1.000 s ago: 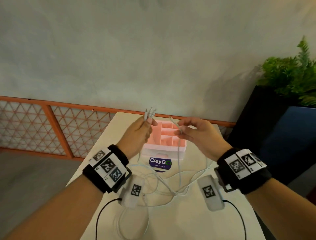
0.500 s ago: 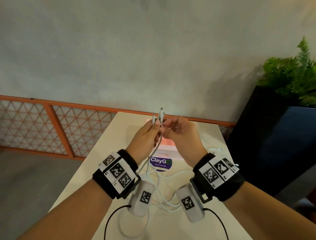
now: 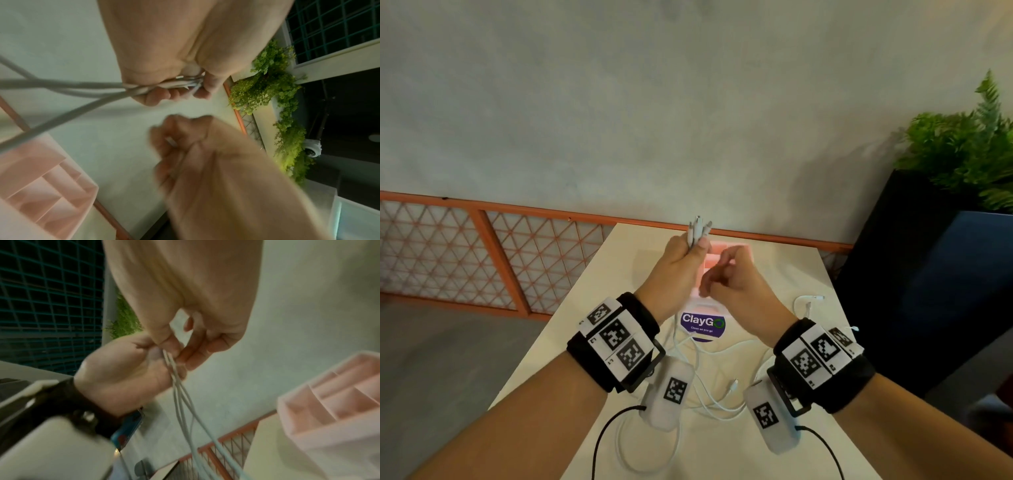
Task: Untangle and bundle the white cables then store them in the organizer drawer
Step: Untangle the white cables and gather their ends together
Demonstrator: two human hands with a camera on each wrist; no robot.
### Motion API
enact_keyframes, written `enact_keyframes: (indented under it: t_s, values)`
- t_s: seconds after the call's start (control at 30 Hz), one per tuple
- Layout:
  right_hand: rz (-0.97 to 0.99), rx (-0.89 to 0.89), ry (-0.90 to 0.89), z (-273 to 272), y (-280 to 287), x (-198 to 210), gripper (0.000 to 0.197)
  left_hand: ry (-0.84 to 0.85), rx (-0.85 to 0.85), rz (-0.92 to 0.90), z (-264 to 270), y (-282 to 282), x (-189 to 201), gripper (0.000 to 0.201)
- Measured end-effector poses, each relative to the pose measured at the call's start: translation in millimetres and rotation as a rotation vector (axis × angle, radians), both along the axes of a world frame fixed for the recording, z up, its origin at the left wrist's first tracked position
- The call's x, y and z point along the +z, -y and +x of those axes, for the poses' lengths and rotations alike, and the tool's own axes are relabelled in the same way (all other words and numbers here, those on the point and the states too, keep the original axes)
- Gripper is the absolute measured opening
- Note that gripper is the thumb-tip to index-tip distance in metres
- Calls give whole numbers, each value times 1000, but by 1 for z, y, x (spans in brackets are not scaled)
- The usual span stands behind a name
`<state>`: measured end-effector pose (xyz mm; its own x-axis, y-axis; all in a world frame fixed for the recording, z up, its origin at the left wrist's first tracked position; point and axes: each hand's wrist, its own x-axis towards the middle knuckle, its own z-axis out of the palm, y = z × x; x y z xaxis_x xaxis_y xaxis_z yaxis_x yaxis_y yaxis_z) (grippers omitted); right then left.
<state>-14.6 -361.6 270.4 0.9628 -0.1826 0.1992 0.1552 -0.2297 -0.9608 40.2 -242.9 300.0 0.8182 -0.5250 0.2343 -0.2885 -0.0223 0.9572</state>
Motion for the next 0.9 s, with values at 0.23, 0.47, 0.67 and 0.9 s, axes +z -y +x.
enact_keyframes:
  t_s: [0.23,0.47,0.67,0.9]
  values:
    - [-23,-2,-57,1,-26,-25,24,16,-115,-87,15,-13,15,25]
    - [-145,-86,114,13,-31,-12,7,-11,-107,-133,22,-27,14,27]
    - [-32,-127,229,6,-38,-9,16,24,-69,-129,29,-37,19,26]
    - [59,194,-23,-7,-22,11,21,-19,-16,-194,32,-37,25,24]
